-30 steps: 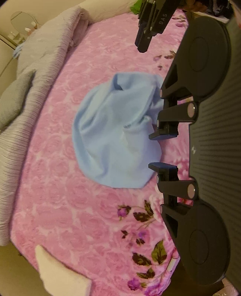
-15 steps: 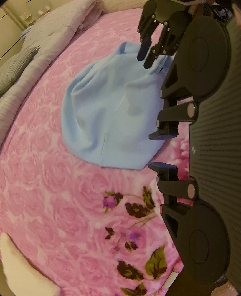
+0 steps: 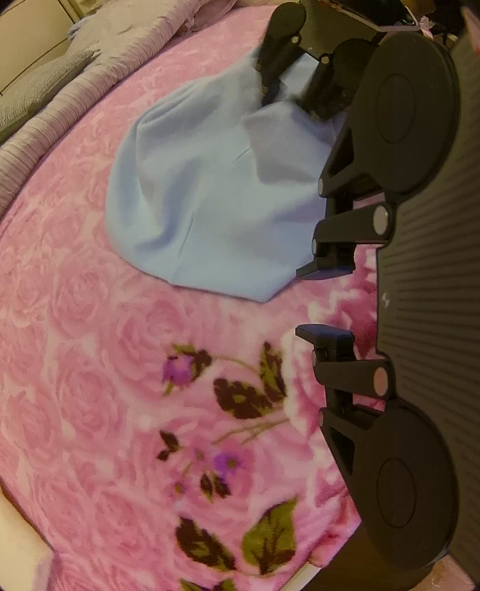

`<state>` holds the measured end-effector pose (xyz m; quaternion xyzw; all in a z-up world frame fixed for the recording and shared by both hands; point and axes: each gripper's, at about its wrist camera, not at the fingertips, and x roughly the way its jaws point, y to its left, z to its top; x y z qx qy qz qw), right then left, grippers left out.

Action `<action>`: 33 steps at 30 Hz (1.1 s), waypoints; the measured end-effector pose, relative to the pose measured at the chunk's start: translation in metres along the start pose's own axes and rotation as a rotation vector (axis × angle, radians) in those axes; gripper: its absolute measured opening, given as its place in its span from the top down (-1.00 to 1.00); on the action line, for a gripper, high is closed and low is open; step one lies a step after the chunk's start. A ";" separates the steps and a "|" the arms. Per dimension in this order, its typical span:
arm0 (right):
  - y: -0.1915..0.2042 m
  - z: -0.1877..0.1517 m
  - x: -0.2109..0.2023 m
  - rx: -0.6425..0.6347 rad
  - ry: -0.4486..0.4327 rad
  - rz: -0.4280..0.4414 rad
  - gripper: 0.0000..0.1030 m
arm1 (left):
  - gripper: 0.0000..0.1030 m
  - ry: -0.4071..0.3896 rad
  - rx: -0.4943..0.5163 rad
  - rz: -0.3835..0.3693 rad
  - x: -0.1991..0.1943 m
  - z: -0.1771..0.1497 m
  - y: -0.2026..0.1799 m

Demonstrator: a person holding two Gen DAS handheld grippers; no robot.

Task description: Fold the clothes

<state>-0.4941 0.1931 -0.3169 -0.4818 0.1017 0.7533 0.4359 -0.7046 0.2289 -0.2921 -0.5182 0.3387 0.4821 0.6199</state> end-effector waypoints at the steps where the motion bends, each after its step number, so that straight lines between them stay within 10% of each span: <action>1: -0.002 -0.002 -0.002 0.034 -0.007 0.018 0.84 | 0.60 -0.007 0.002 0.004 -0.001 0.001 -0.003; 7: -0.068 -0.033 -0.077 0.537 -0.237 0.076 0.87 | 0.61 -0.048 0.016 0.027 -0.007 0.009 -0.018; 13: -0.195 -0.134 -0.194 1.177 -0.406 -0.179 0.87 | 0.62 -0.090 0.089 0.003 -0.007 0.021 -0.067; 17: -0.274 -0.264 -0.210 1.695 -0.167 -0.340 0.83 | 0.61 -0.072 0.163 -0.036 0.011 0.018 -0.117; 20: -0.286 -0.339 -0.209 1.953 0.049 -0.381 -0.07 | 0.61 -0.041 0.228 -0.061 0.030 0.012 -0.158; 26: -0.264 -0.351 -0.204 1.752 0.088 -0.304 -0.17 | 0.61 0.013 0.305 -0.068 0.059 0.000 -0.223; 33: -0.244 -0.295 -0.159 1.154 0.178 -0.319 -0.17 | 0.59 0.007 0.356 -0.040 0.085 0.004 -0.266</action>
